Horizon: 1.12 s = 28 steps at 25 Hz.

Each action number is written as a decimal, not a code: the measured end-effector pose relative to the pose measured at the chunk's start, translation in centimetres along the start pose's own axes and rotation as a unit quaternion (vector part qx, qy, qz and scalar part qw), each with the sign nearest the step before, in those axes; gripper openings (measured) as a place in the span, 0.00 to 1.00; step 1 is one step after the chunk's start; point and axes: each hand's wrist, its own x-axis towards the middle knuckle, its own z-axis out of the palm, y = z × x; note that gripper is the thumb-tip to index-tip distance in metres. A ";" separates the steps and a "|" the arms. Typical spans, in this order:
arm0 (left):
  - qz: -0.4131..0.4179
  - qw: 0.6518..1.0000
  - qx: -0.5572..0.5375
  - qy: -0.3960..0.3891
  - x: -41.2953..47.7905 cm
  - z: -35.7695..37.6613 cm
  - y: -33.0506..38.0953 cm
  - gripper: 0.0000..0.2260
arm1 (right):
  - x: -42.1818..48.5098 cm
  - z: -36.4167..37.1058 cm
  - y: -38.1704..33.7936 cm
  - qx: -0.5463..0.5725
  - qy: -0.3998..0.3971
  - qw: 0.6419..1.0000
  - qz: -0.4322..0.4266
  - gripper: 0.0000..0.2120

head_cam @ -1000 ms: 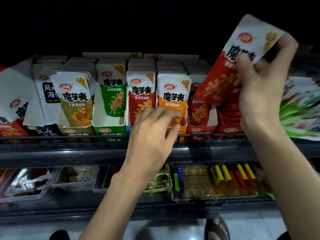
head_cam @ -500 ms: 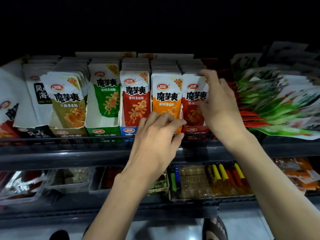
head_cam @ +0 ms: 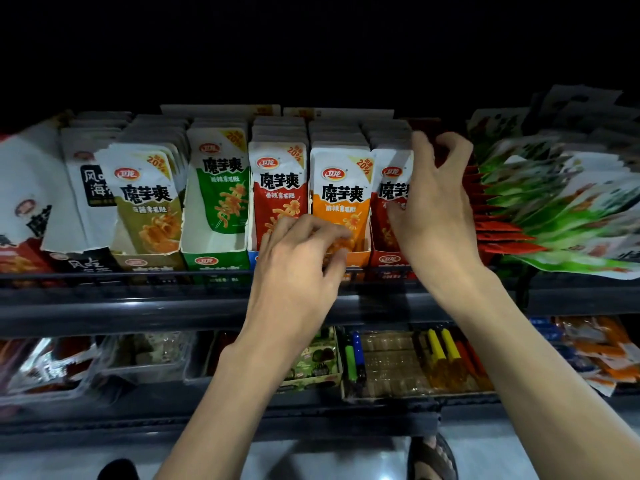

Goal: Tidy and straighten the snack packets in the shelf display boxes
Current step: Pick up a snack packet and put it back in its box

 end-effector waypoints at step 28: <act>-0.129 0.989 0.072 0.023 -1.2 -5.5 -4.4 0.05 | -0.1 3.8 -8.7 0.169 -0.015 0.981 -0.096 0.10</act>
